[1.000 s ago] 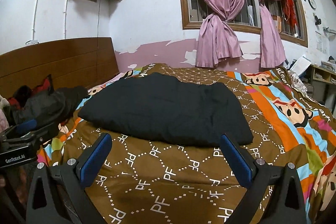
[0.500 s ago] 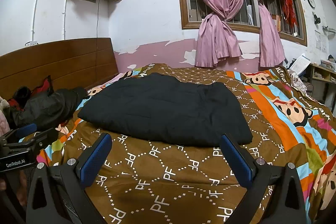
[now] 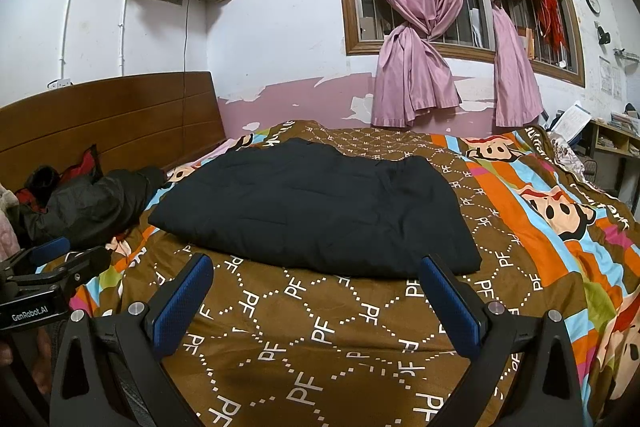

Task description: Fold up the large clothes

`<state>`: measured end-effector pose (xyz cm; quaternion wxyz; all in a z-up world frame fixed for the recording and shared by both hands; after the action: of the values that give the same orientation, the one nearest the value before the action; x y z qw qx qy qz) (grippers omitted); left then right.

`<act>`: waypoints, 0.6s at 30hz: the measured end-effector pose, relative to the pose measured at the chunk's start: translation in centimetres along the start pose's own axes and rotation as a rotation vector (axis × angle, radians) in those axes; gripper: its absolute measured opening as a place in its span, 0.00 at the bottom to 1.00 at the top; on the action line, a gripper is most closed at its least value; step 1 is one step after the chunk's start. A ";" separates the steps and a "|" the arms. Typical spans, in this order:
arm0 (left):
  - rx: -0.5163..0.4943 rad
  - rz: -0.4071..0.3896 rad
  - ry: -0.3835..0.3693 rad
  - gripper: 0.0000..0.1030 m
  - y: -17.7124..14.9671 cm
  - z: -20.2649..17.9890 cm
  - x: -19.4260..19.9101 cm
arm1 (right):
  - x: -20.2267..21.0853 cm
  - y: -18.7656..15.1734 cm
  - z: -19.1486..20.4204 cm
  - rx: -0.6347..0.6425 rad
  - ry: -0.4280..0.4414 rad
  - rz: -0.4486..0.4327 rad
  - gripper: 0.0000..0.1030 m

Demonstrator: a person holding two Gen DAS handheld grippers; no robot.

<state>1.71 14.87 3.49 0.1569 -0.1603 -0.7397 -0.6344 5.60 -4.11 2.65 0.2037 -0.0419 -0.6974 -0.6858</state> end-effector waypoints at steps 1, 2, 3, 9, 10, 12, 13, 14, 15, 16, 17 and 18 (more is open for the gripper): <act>-0.001 0.000 0.000 0.98 0.0 0.0 0.0 | 0.0 0.0 0.0 0.000 0.001 0.000 1.00; -0.001 0.000 0.001 0.98 0.1 -0.1 0.0 | 0.0 0.0 0.0 0.001 0.000 0.001 1.00; -0.002 0.000 0.002 0.98 0.0 0.0 0.0 | 0.0 0.0 0.0 0.000 0.000 0.001 1.00; -0.002 0.001 0.003 0.98 0.0 -0.1 0.0 | 0.0 0.0 0.0 0.000 0.001 0.001 1.00; -0.001 0.001 0.001 0.98 0.0 -0.1 0.0 | 0.0 0.0 0.0 0.000 0.000 0.001 1.00; -0.001 0.000 0.002 0.98 0.0 -0.1 0.1 | 0.0 0.0 -0.1 0.000 0.000 0.001 1.00; -0.001 0.000 0.001 0.98 0.0 -0.1 0.0 | 0.0 0.0 -0.1 0.000 0.001 0.002 1.00; -0.001 0.001 0.000 0.98 0.0 -0.1 0.0 | 0.0 0.0 -0.1 0.000 0.001 0.002 1.00; -0.002 0.001 -0.001 0.98 0.0 -0.1 0.0 | 0.0 0.0 -0.1 0.000 0.001 0.002 1.00; -0.002 0.001 0.000 0.98 0.0 -0.1 0.0 | 0.0 0.0 -0.1 0.000 0.001 0.002 1.00; -0.002 0.000 0.001 0.98 0.0 -0.2 0.0 | 0.0 0.0 -0.1 0.000 0.001 0.001 1.00; -0.003 0.000 0.000 0.98 0.0 -0.1 0.1 | 0.0 0.0 -0.1 0.000 0.001 0.001 1.00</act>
<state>1.64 14.77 3.52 0.1568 -0.1604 -0.7387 -0.6357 5.60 -4.18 2.64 0.2045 -0.0421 -0.6973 -0.6857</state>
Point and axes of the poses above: each gripper's, at about its wrist camera, not at the fingertips, and x roughly against the way its jaws point, z to its left, y to its top, the point moved 5 cm from there along -x, roughly the way its jaws point, and after that the axes turned 7 degrees about -y, right-handed, at the moved point
